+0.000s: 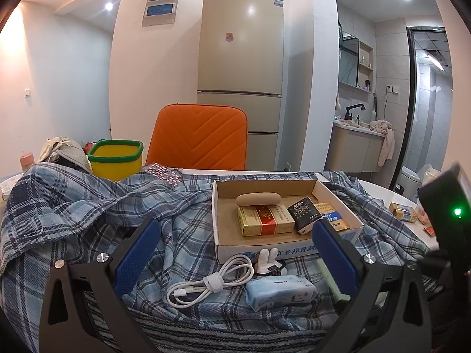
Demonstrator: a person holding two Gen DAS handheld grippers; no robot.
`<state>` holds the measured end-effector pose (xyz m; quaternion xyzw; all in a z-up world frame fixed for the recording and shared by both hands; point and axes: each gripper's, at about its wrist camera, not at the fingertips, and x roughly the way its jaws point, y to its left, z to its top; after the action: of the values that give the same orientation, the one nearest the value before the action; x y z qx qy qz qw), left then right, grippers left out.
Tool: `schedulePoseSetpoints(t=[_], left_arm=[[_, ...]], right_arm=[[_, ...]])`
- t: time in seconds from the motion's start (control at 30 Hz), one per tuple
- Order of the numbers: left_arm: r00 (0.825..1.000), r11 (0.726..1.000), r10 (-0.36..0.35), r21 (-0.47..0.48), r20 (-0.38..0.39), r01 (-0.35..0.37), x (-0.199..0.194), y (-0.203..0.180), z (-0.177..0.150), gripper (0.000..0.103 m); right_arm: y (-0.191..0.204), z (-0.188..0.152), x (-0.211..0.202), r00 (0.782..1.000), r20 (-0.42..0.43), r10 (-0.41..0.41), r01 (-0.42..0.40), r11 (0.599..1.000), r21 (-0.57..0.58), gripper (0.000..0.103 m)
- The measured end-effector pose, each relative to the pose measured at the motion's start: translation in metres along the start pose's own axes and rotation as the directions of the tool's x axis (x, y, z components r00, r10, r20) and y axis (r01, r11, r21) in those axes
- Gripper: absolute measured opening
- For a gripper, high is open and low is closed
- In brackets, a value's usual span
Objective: Organize soft objects
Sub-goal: 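Grasp the mint-green pouch with the right gripper and lift it, then grasp the blue Babycare wipes pack with the left gripper while the right holds the pouch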
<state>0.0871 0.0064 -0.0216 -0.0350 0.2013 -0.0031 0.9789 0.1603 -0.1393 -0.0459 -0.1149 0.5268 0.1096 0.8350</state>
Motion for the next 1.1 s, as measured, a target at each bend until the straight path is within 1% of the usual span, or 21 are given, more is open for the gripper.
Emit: schedulePoseSetpoints(t=[0.03,0.13,0.27,0.33,0.4,0.47,0.6,0.63,0.67,0.7,0.73,0.77,0.87,0.93,0.97,1.03,1.1], left_arm=[[1.0,1.0,-0.001,0.0,-0.002,0.001,0.0,0.0,0.0,0.103],[1.0,1.0,-0.001,0.001,0.0,0.001,0.0,0.0,0.0,0.103],[1.0,1.0,0.001,0.0,0.004,-0.001,-0.001,0.0,-0.001,0.103],[1.0,1.0,0.001,0.001,-0.001,-0.001,-0.001,0.0,-0.001,0.103],[1.0,1.0,0.0,-0.001,-0.007,0.0,0.0,0.0,0.0,0.103],[1.0,1.0,-0.001,-0.005,-0.012,0.0,0.0,0.001,0.0,0.103],[1.0,1.0,0.0,-0.008,-0.012,0.0,0.0,0.001,0.0,0.103],[1.0,1.0,0.0,-0.006,-0.012,0.0,0.0,0.0,0.0,0.103],[1.0,1.0,-0.001,-0.006,-0.013,0.001,0.001,0.001,0.0,0.103],[1.0,1.0,-0.002,-0.006,-0.013,0.002,0.0,0.001,0.0,0.103],[1.0,1.0,-0.001,-0.007,-0.013,0.001,0.0,0.001,0.0,0.103],[1.0,1.0,-0.001,-0.009,-0.013,0.001,0.0,0.001,0.0,0.103],[1.0,1.0,-0.004,-0.007,-0.017,0.004,0.001,0.001,0.0,0.103],[0.999,1.0,-0.012,-0.007,-0.031,0.011,0.003,0.002,0.0,0.103],[0.999,1.0,-0.014,-0.012,-0.04,0.014,0.004,0.003,0.0,0.103],[0.998,1.0,-0.019,-0.024,-0.059,0.018,0.008,0.005,0.0,0.103],[0.997,0.999,-0.024,-0.031,-0.076,0.022,0.012,0.006,-0.001,0.103]], right_arm=[[0.0,0.001,0.0,1.0,-0.018,0.003,-0.004,1.0,-0.029,0.074],[-0.006,-0.002,0.008,0.997,-0.07,0.032,-0.034,0.999,-0.02,0.074],[-0.014,-0.016,0.031,0.988,-0.14,0.057,-0.052,0.998,0.038,0.075],[-0.017,-0.018,0.034,0.988,-0.141,0.063,-0.053,0.996,0.072,0.081],[-0.019,-0.02,0.037,0.985,-0.162,0.062,-0.045,0.994,0.104,0.082],[-0.018,-0.022,0.037,0.988,-0.149,0.049,-0.032,0.993,0.114,0.082],[-0.007,-0.022,0.031,0.995,-0.091,-0.033,0.042,0.994,0.098,0.082],[-0.005,-0.022,0.031,0.996,-0.084,-0.042,0.049,0.995,0.089,0.082],[-0.003,-0.024,0.031,0.996,-0.083,-0.04,0.047,0.995,0.086,0.082],[-0.003,-0.024,0.033,0.996,-0.087,-0.028,0.035,0.995,0.089,0.08],[-0.003,-0.024,0.033,0.996,-0.085,-0.012,0.021,0.994,0.103,0.071],[-0.006,-0.024,0.033,0.997,-0.083,0.003,0.007,0.992,0.125,0.071],[-0.017,-0.026,0.027,0.999,-0.037,0.031,-0.025,0.986,0.168,0.071],[-0.022,-0.024,0.014,1.0,0.012,0.027,-0.029,0.984,0.178,0.071],[-0.026,-0.023,0.004,0.998,0.059,0.014,-0.025,0.983,0.18,0.071],[-0.031,-0.019,-0.011,0.989,0.144,-0.036,0.01,0.984,0.175,0.071],[-0.035,-0.016,-0.025,0.962,0.26,-0.088,0.045,0.985,0.167,0.071]])
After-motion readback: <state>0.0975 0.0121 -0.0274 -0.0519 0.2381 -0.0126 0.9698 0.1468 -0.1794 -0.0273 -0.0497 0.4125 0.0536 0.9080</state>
